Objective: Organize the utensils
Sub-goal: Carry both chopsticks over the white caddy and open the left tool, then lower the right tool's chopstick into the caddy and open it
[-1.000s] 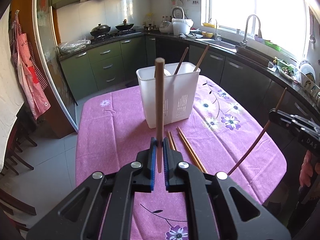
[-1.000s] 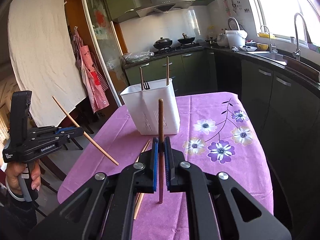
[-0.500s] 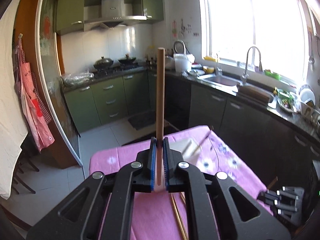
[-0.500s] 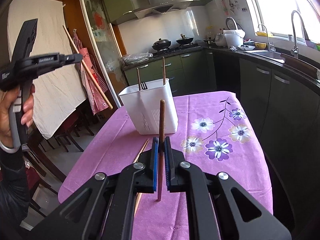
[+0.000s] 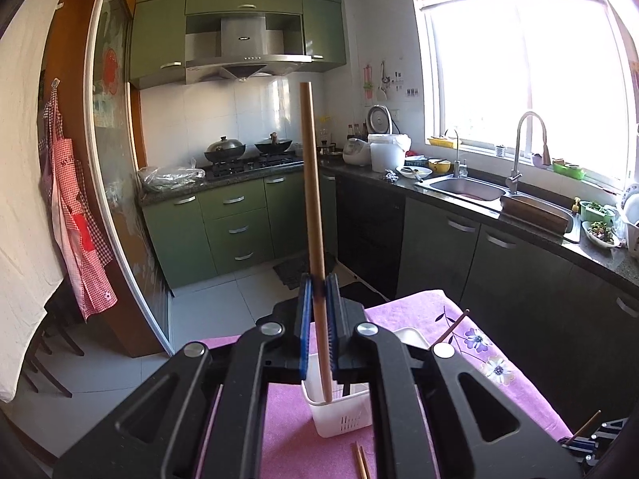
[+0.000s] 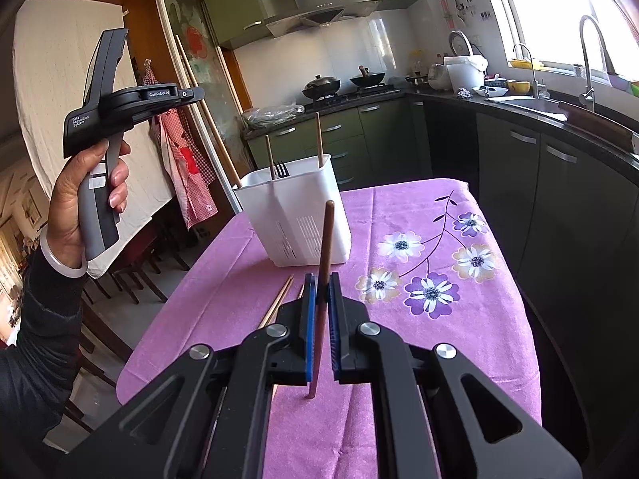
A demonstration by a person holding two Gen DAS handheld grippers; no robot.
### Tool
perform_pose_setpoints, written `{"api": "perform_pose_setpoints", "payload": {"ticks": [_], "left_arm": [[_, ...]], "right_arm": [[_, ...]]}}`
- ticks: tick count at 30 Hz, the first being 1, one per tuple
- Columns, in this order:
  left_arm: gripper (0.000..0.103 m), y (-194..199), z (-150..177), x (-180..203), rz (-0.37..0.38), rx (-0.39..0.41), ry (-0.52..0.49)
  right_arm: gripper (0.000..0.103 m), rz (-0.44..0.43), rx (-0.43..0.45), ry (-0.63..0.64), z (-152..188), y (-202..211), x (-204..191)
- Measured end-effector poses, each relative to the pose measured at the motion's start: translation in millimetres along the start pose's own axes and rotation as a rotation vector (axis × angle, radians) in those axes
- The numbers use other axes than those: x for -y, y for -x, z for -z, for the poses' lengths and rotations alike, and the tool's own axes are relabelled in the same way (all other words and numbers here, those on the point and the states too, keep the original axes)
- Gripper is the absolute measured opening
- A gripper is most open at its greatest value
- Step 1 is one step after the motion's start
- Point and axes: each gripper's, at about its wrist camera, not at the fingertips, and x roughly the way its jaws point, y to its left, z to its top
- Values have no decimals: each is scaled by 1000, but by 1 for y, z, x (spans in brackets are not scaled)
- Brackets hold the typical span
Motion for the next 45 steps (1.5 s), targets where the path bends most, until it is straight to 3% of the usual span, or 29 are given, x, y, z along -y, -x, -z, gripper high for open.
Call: {"api": "perform_pose_setpoints", "payload": {"ticks": [14, 22, 24, 27, 29, 31, 33, 35, 39, 45], "left_arm": [[7, -14, 0, -10, 20, -17, 37], [8, -35, 28, -8, 38, -96, 33], [17, -39, 38, -7, 42, -118, 23], [20, -37, 49, -8, 43, -134, 20], [28, -24, 55, -12, 22, -117, 30], [54, -4, 63, -17, 3, -78, 47], [67, 20, 73, -21, -46, -34, 48], [70, 40, 86, -21, -74, -16, 37], [87, 78, 116, -24, -119, 6, 34], [92, 109, 146, -32, -135, 1, 77]], "right_arm": [[7, 6, -4, 1, -1, 2, 0], [7, -1, 19, 30, -17, 6, -6], [7, -7, 51, 53, -34, 10, -13], [7, -20, 95, 85, -63, 11, -24], [7, -37, 141, 100, -91, 10, -33], [7, -54, 198, 98, -118, 7, -39], [7, -48, 259, 94, -143, 2, -46], [7, -37, 310, 83, -169, -10, -51], [7, 17, 354, 65, -206, -43, -53], [7, 60, 276, 44, -220, -107, -48]]}}
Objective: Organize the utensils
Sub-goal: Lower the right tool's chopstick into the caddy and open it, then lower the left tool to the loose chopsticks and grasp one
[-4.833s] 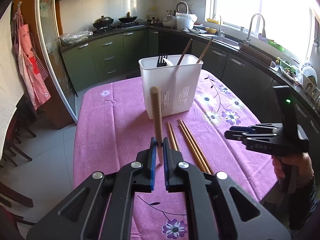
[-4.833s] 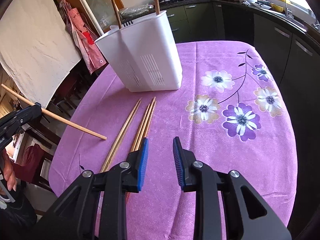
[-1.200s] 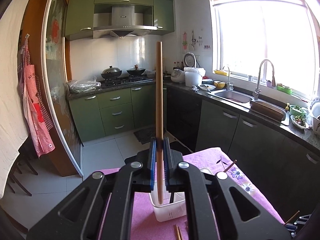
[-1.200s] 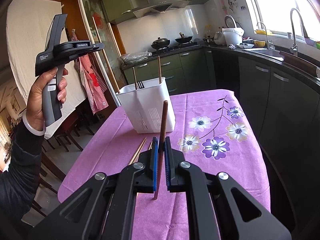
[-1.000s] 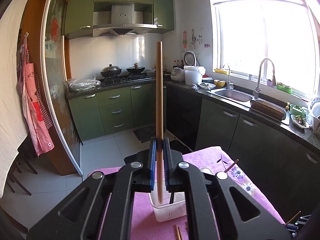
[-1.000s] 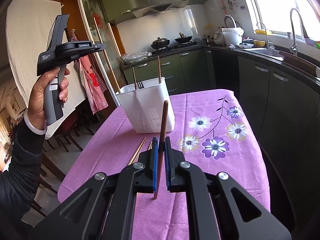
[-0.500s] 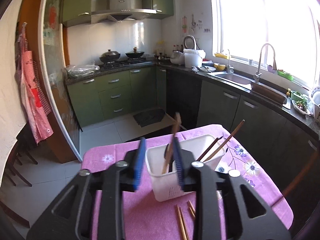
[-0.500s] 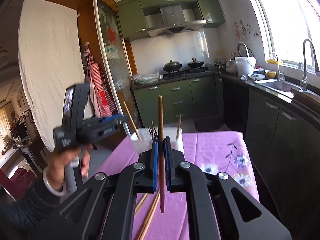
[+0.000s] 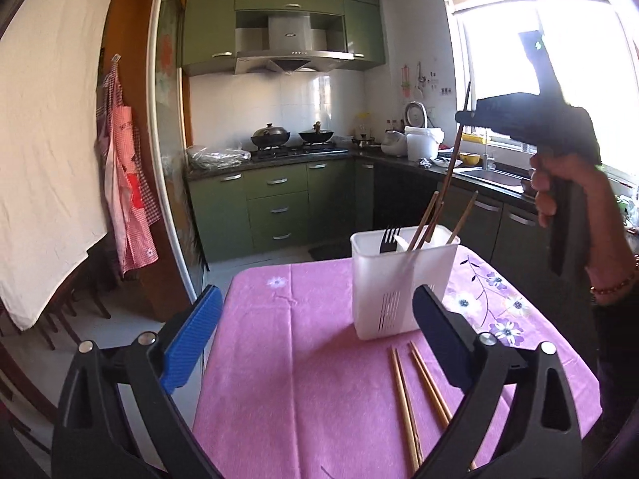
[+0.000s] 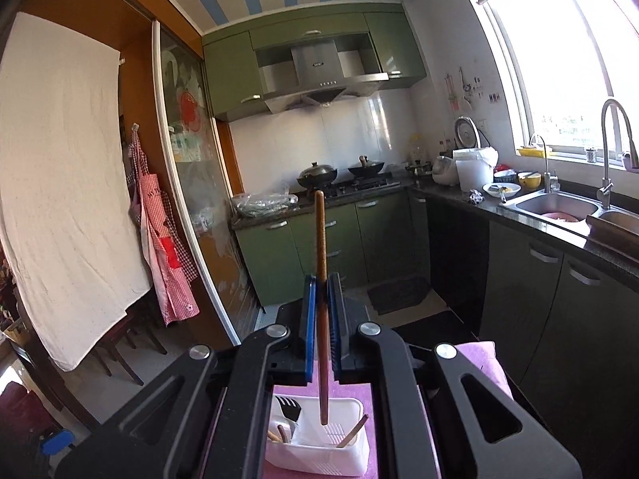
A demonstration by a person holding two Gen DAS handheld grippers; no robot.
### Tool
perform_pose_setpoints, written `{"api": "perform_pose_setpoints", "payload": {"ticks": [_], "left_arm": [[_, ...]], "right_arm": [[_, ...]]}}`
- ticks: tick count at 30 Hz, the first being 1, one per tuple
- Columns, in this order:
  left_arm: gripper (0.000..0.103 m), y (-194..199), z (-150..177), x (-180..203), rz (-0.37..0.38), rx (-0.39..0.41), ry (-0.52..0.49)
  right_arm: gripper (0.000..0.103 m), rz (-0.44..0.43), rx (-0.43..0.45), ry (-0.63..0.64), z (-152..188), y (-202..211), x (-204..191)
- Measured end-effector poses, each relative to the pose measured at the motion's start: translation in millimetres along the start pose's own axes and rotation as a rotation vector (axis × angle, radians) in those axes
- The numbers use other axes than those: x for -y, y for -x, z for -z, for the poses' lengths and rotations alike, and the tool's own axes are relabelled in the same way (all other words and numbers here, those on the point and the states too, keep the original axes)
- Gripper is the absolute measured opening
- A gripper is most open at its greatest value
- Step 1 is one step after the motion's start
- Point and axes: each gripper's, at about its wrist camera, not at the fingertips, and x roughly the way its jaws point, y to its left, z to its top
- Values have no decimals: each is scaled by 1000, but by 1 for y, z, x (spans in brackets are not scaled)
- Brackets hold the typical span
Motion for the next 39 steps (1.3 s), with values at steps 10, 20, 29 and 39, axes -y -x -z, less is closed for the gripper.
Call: {"api": "perform_pose_setpoints", "payload": {"ticks": [10, 20, 29, 39], "left_arm": [[93, -24, 20, 0, 52, -146, 15], [93, -56, 33, 29, 106, -270, -34], [74, -133, 53, 58, 166, -499, -21], [62, -167, 76, 71, 165, -623, -28]], "right_arm": [[13, 7, -111, 36, 41, -29, -2], [25, -4, -26, 97, 83, 103, 2], [25, 90, -274, 14, 196, 112, 49], [27, 86, -362, -58, 228, 98, 73]]}}
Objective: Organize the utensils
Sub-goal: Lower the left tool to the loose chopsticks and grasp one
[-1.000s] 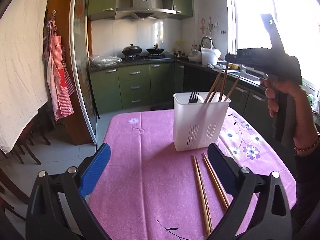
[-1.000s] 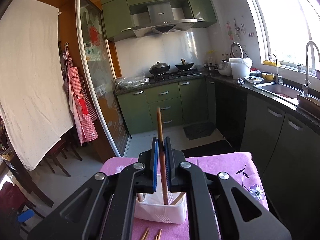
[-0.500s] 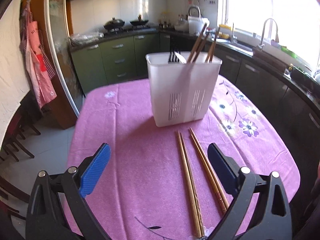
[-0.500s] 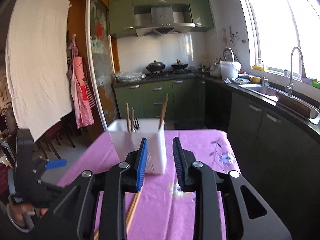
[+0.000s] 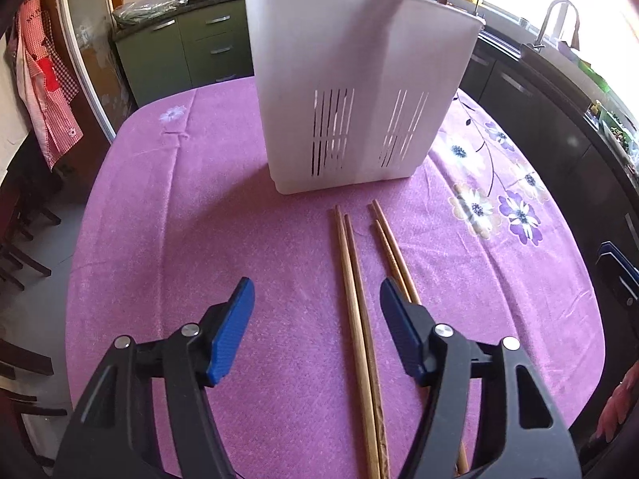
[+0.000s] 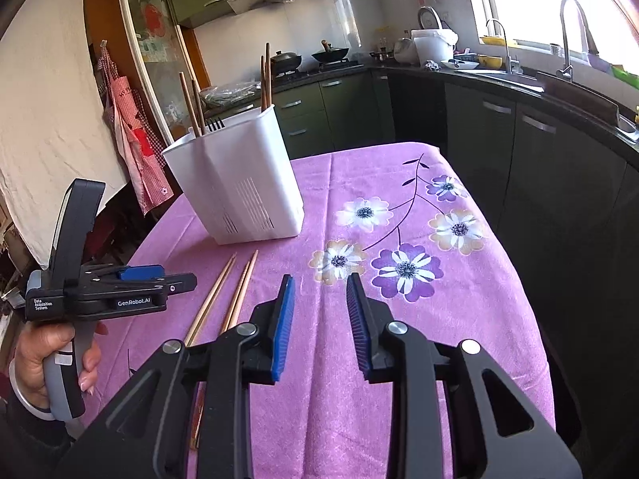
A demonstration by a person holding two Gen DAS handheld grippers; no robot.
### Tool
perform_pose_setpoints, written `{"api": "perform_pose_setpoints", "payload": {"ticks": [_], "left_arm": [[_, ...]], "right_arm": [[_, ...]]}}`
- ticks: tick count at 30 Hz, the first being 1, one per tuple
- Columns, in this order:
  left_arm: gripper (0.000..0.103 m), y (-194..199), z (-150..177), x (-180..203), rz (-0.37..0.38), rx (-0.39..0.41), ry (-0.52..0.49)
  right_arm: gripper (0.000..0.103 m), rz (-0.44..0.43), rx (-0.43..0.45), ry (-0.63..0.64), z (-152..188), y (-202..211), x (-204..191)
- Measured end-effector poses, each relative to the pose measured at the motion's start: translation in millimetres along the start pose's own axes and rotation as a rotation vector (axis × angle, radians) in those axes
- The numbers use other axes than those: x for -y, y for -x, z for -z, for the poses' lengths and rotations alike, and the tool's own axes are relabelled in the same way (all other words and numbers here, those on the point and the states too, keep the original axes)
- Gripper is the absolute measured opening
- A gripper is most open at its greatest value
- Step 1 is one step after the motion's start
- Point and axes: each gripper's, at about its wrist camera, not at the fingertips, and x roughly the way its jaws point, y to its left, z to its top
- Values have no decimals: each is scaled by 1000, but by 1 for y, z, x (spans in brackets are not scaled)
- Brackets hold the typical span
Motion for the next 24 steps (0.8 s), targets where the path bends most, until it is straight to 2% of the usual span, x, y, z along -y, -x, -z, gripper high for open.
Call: {"api": "perform_pose_setpoints", "payload": {"ticks": [12, 20, 24], "left_arm": [[62, -24, -2, -7, -25, -73, 8], [61, -25, -7, -9, 63, -100, 42], [55, -27, -9, -10, 69, -119, 51]], "right_arm": [[27, -15, -27, -8, 0, -7, 0], [27, -32, -42, -20, 3, -8, 1], [27, -33, -45, -31, 3, -9, 5]]}}
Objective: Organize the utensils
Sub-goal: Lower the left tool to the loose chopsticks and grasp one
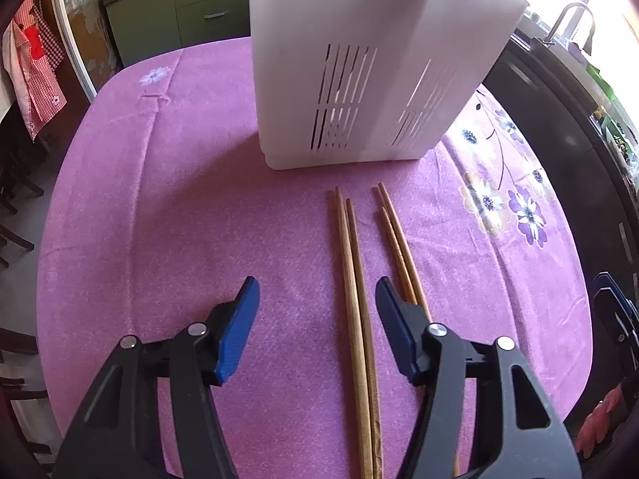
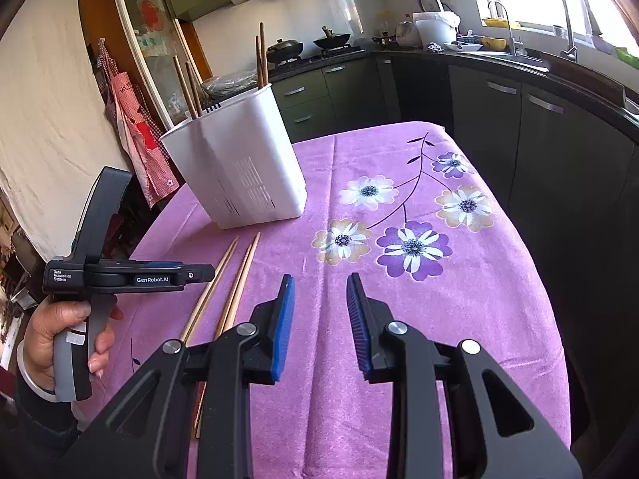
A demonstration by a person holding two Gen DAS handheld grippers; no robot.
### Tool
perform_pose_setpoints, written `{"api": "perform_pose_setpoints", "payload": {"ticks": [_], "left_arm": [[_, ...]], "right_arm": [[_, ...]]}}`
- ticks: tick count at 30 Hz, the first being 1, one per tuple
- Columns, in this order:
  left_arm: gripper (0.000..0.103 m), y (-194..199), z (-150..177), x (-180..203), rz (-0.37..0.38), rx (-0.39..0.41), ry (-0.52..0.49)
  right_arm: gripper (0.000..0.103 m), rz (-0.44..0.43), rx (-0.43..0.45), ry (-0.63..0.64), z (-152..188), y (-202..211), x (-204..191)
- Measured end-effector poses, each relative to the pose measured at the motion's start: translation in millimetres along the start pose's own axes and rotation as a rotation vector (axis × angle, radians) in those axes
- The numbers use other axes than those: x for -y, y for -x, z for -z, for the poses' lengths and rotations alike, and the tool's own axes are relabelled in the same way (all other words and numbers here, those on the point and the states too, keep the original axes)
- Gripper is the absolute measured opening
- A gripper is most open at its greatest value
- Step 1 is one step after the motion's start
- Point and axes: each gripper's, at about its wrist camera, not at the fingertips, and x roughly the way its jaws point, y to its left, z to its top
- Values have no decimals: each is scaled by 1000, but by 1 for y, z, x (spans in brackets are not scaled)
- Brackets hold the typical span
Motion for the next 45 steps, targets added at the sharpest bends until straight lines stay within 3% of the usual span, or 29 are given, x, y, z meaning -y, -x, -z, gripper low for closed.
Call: {"api": "perform_pose_setpoints", "payload": {"ticks": [4, 11, 33, 35, 37, 39, 45], "left_arm": [[42, -4, -2, -3, -4, -21, 4], [41, -6, -3, 2, -2, -18, -16], [41, -23, -12, 32, -89, -20, -88], [35, -21, -10, 30, -87, -8, -89], [18, -17, -7, 27, -84, -3, -84], [8, -16, -7, 21, -80, -2, -68], [6, -5, -4, 2, -64, 26, -33]], "right_arm": [[27, -2, 1, -8, 0, 1, 3], [27, -7, -5, -6, 0, -1, 2], [29, -22, -22, -6, 2, -4, -1], [29, -22, -24, -5, 2, -4, -2], [29, -21, -23, -4, 1, -4, -2], [29, -20, -22, -6, 1, -3, -1], [29, -18, -20, -6, 0, -2, 0]]}}
